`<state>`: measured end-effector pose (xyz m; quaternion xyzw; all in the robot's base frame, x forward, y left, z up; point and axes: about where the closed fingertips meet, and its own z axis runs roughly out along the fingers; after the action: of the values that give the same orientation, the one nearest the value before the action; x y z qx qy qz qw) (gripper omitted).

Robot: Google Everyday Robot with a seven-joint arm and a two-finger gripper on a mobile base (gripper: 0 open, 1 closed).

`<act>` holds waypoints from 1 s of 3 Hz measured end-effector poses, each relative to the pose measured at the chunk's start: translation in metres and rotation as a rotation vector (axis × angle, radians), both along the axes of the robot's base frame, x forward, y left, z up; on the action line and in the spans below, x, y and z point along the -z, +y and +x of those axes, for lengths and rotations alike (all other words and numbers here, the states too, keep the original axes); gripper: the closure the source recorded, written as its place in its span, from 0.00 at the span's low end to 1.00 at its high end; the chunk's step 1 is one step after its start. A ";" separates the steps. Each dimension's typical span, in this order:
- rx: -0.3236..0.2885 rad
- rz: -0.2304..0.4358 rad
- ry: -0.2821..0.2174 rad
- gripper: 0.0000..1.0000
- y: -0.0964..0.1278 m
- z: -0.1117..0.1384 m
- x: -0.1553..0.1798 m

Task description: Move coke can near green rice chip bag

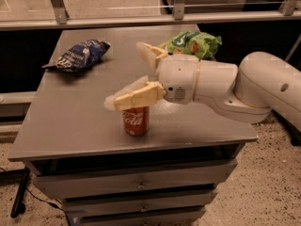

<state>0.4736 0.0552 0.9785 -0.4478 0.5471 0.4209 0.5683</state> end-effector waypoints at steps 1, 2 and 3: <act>-0.028 0.045 0.014 0.00 0.011 -0.008 0.007; -0.034 0.046 0.021 0.00 0.007 -0.009 0.021; -0.036 0.036 0.024 0.00 0.004 -0.007 0.036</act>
Offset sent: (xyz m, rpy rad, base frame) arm -0.0072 -0.0046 -0.0420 0.0474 0.0319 0.0304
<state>0.4666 0.0590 0.9423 -0.4420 0.5381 0.4462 0.5621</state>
